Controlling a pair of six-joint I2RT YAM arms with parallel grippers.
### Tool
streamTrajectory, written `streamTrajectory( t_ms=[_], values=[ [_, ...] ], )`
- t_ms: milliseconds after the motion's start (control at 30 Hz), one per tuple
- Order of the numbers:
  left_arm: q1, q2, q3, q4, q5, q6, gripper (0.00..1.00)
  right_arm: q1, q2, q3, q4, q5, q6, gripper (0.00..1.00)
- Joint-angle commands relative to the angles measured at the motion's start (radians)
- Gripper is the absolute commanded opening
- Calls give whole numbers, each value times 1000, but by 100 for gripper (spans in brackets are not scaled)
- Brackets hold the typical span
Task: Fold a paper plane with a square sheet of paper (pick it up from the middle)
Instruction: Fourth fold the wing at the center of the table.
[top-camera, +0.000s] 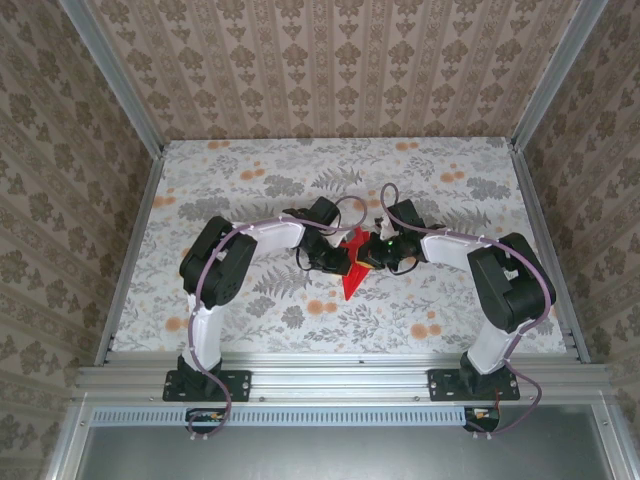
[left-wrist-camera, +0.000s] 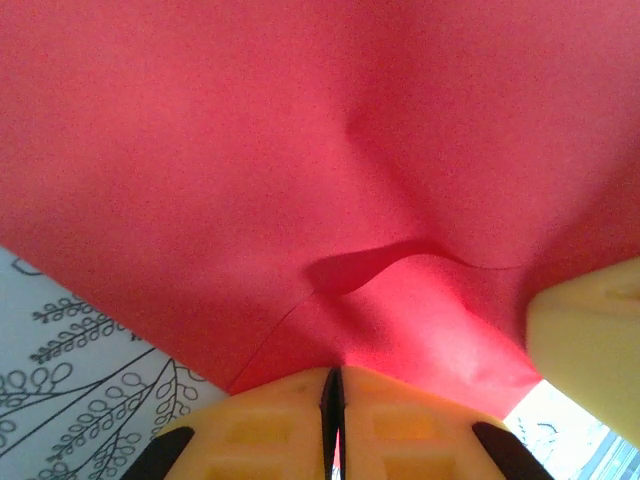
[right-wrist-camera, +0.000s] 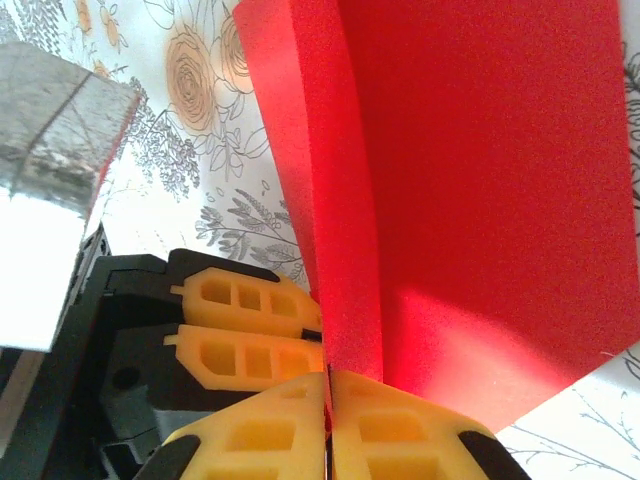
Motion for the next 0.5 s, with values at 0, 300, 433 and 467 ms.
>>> streamTrajectory(
  t_ms=[0, 300, 433, 467],
  values=[
    [13, 57, -62, -79, -112, 27, 13, -12, 22, 3, 49, -36, 40, 11],
    [14, 56, -65, -73, -107, 27, 12, -15, 52, -13, 126, -79, 89, 12],
    [15, 54, -66, -70, -104, 27, 12, -15, 66, -7, 126, -85, 86, 12],
    [15, 54, -66, -70, -104, 26, 13, -15, 66, -5, 123, -85, 84, 12]
  ],
)
